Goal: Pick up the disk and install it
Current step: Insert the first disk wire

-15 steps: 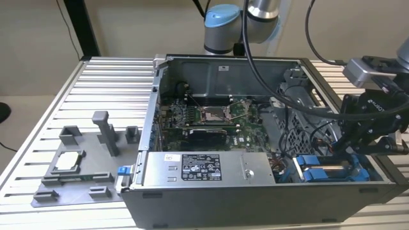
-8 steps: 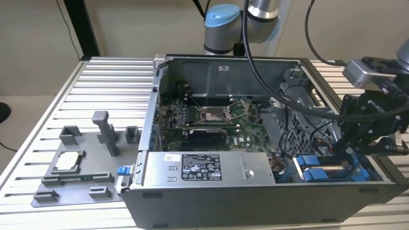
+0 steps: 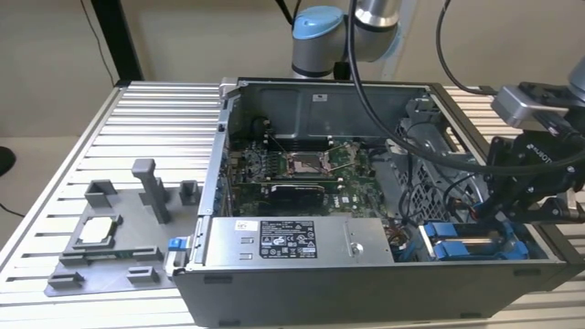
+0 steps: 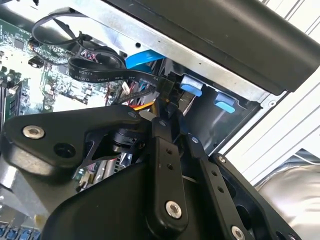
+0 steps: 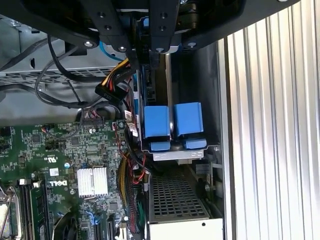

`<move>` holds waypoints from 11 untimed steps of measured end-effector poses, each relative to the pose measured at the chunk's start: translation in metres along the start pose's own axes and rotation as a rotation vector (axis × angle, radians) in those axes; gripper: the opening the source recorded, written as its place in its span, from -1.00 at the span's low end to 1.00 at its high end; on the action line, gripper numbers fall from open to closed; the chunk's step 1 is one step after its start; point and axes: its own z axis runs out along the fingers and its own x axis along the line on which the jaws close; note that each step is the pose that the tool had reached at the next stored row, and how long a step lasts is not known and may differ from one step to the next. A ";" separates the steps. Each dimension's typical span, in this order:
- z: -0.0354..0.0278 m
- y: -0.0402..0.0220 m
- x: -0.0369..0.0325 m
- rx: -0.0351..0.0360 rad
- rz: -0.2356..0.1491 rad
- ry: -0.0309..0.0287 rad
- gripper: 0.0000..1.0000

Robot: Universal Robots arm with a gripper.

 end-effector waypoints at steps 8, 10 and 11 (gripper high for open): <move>0.0002 -0.0001 0.0004 -0.0055 -0.001 0.0006 -1.00; 0.0002 -0.0002 0.0001 -0.0092 -0.002 0.0013 -1.00; 0.0002 -0.0002 -0.0001 -0.0122 -0.003 0.0015 -1.00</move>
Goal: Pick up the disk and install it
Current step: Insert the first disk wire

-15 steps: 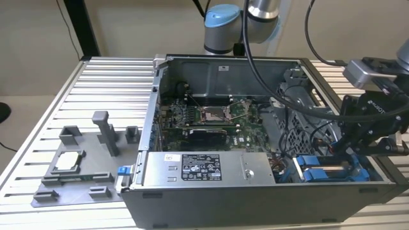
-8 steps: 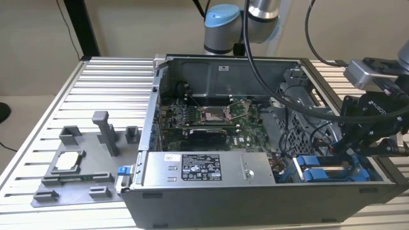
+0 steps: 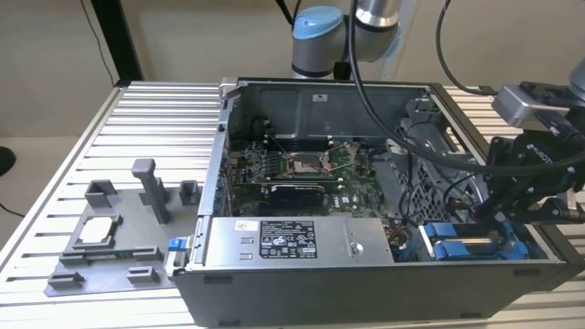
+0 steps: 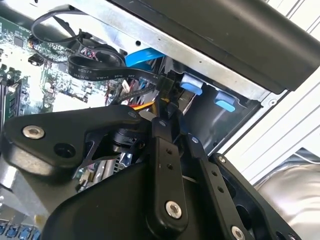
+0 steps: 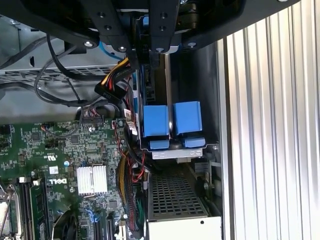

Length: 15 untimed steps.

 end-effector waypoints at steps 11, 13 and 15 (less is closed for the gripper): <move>-0.0026 0.0004 0.0001 -0.0457 -0.002 0.0047 -1.00; -0.0043 0.0003 0.0001 -0.0560 -0.002 0.0055 -1.00; -0.0058 0.0004 0.0001 -0.0699 -0.003 0.0071 -1.00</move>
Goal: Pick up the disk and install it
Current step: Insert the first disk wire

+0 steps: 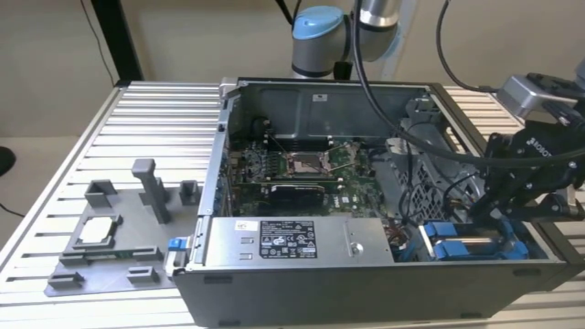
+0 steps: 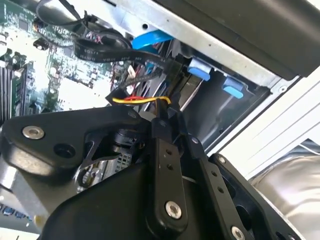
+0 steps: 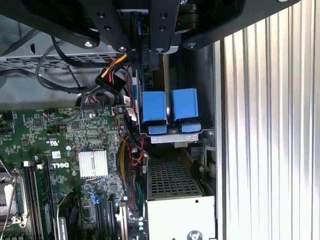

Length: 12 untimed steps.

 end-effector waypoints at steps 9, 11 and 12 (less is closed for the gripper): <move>-0.0011 -0.0029 -0.0006 -0.1487 -0.006 0.0149 -1.00; -0.0015 -0.0045 -0.0017 -0.1531 -0.006 0.0153 -1.00; -0.0017 -0.0054 -0.0021 -0.1532 -0.006 0.0153 -1.00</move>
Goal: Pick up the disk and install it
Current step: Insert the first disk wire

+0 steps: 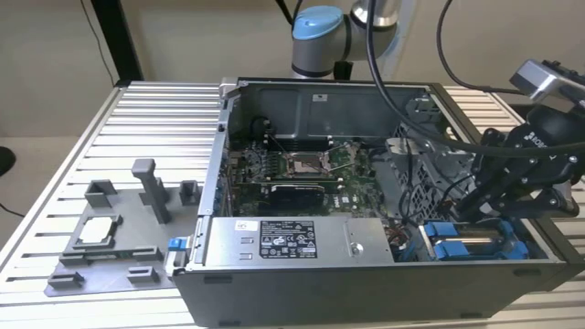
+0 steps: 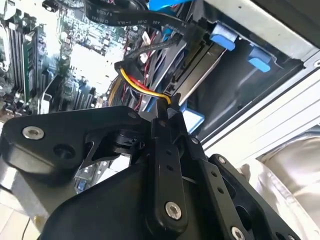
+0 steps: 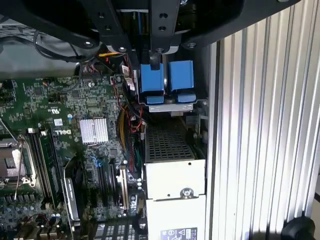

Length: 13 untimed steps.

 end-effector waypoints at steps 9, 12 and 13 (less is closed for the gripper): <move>-0.0013 -0.0034 -0.0007 0.0003 0.000 0.0001 -1.00; -0.0012 -0.0035 -0.0007 0.0002 0.000 0.0001 -1.00; -0.0012 -0.0035 -0.0007 0.0003 0.000 0.0001 -1.00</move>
